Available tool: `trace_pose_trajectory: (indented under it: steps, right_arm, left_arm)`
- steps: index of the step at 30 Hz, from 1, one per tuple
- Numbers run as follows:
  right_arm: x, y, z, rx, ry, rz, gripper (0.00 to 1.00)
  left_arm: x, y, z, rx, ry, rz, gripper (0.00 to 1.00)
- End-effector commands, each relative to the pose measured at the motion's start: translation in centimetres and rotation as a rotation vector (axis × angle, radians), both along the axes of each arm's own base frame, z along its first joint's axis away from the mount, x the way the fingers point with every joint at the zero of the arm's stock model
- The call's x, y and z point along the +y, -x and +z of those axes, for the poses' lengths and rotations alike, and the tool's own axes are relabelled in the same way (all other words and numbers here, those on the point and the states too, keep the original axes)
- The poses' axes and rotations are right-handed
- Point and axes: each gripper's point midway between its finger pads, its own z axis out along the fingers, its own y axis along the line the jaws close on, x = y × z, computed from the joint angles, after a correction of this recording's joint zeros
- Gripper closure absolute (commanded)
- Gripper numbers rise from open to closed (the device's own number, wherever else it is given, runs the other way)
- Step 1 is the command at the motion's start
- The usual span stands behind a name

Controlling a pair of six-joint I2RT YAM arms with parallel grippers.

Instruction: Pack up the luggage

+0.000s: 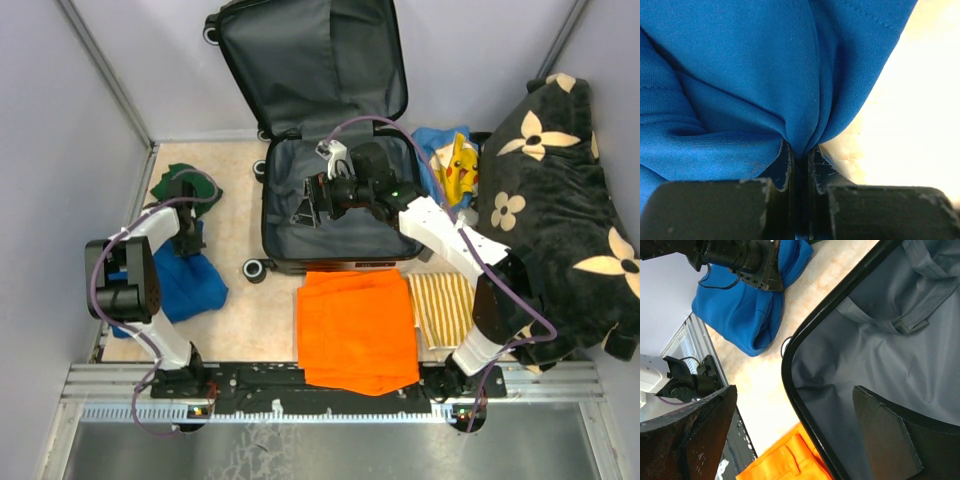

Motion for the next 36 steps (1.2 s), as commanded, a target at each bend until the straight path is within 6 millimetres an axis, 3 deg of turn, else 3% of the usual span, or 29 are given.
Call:
trace_pose_trajectory:
  steps: [1,4,9,18,26,36]
  right_arm:
    - [-0.5,-0.1,1.9,-0.067,-0.02,-0.007,0.01]
    - [-0.7,0.1,2.0,-0.074,-0.017,-0.006,0.01]
    - [-0.9,0.3,2.4,-0.087,-0.022,-0.006,0.01]
    - [-1.4,0.6,3.1,-0.112,-0.025,-0.013,0.01]
    - [-1.8,0.8,3.5,-0.129,-0.02,-0.016,0.01]
    - [-3.6,-0.8,4.6,-0.124,-0.048,-0.069,0.01]
  left_arm:
    - [-4.4,-1.8,1.8,-0.135,0.231,-0.158,1.0]
    - [-5.3,-1.9,6.0,-0.251,0.267,-0.279,1.0]
    - [-5.8,-1.2,11.2,-0.37,0.372,-0.371,1.0]
    - [-5.6,-0.8,15.8,-0.46,0.469,-0.436,1.0]
    - [-6.8,-1.5,23.6,-0.642,0.495,-0.486,1.0]
    - [-8.9,-3.4,29.9,-0.751,0.623,-0.517,1.0]
